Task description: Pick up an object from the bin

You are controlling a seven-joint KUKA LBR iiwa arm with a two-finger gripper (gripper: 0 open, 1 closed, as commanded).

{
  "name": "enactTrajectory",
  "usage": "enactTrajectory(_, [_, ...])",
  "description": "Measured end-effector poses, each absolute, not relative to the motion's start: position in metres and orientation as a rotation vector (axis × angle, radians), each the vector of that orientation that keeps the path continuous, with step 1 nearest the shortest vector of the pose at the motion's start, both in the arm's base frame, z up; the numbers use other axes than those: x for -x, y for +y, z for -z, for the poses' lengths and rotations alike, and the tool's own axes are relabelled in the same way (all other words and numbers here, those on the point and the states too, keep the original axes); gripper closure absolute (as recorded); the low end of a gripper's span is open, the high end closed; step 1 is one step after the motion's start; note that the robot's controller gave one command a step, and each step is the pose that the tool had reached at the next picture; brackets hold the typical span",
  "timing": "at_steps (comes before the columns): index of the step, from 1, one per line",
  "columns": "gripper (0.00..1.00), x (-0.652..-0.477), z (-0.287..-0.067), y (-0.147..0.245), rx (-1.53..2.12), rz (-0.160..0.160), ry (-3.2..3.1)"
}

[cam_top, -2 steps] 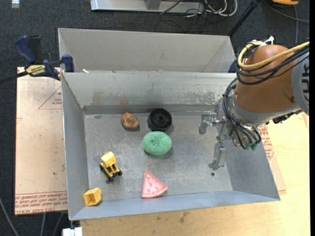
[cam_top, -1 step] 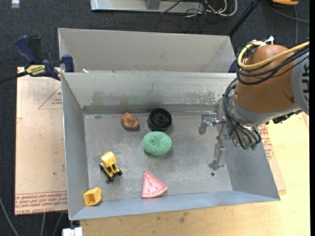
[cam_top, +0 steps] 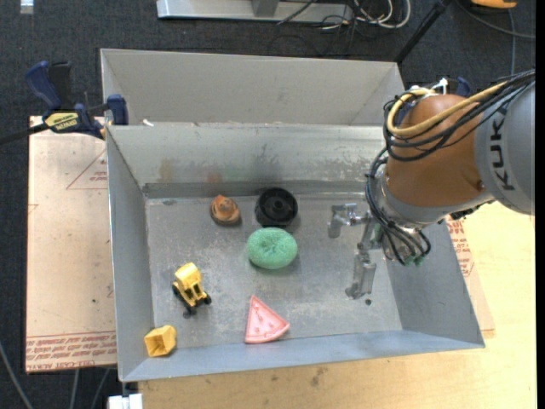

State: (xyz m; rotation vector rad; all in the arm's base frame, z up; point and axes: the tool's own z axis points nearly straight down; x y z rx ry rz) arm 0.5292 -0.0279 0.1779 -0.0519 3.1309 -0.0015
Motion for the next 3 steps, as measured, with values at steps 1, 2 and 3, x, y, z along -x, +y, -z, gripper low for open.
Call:
enactTrajectory(1, [0.0,-0.545,-0.132,0.018,-0.022,0.0,3.14])
enactTrajectory(2, [0.0,-0.588,-0.108,0.033,0.011,-0.011,3.138])
enactTrajectory(3, [1.0,-0.575,-0.074,0.1,0.198,-0.003,3.134])
